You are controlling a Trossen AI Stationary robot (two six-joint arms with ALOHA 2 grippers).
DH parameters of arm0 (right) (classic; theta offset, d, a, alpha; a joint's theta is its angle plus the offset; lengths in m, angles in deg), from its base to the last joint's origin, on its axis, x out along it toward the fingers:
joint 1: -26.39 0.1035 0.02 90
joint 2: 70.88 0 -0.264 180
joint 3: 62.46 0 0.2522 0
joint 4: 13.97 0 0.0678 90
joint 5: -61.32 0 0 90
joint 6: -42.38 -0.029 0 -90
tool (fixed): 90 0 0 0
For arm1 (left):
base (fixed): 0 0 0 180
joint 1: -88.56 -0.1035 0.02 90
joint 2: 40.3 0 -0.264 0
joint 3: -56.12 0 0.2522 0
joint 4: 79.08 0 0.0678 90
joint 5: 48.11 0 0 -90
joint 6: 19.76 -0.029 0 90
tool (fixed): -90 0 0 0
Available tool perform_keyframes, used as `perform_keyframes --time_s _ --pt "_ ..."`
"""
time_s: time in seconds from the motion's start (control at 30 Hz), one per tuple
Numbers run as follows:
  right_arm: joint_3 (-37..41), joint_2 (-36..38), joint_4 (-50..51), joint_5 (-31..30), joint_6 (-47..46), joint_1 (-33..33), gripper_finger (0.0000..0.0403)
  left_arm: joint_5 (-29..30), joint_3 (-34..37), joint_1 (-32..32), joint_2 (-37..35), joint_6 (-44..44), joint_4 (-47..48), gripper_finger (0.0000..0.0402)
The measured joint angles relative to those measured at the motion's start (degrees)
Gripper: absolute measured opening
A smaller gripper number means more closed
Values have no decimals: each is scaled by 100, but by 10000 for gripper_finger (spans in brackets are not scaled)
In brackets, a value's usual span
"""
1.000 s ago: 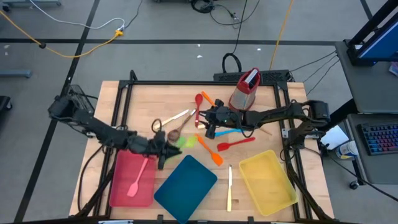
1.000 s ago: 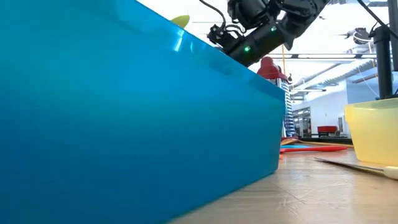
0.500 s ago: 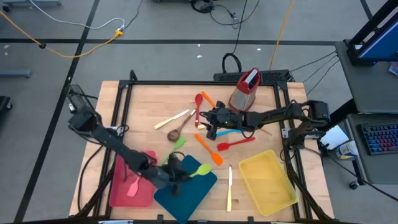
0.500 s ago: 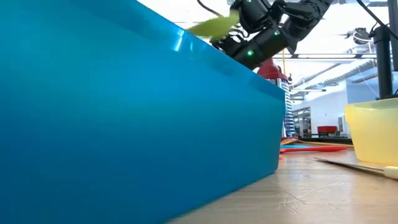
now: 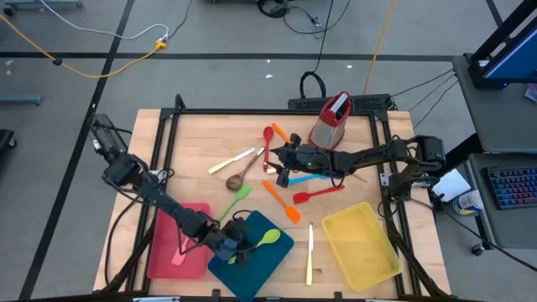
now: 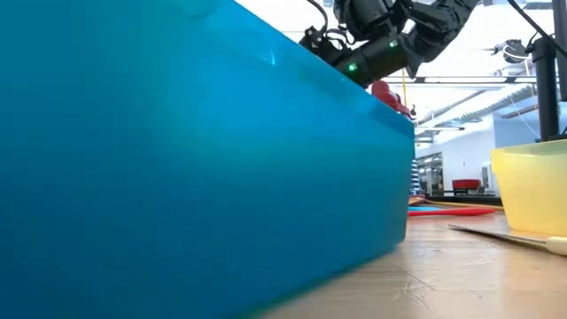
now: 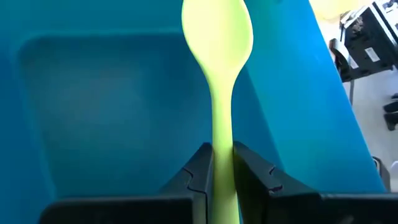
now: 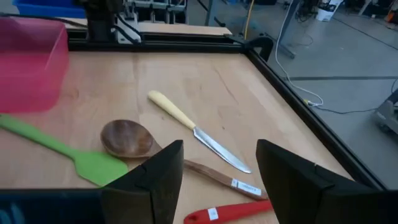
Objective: Pick & Place Kitchen Items
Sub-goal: Put the green serving spoon into blue bin, then put the brown serving spoon into the blue bin
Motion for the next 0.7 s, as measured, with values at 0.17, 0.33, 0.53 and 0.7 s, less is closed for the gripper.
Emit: perform_keyframes --time_s 0.17,0.33,0.53,0.7 --pt "0 0 -105 0 39 25 196 -188 6 -64 -18 -5 69 65" --pt "0 0 -101 2 38 27 196 -651 21 -239 0 -98 195 103" --pt "0 0 -101 4 38 109 196 -1005 26 -473 -25 -344 203 112" --pt "-2 0 -7 2 38 199 196 -1215 28 -616 -34 -458 211 97"
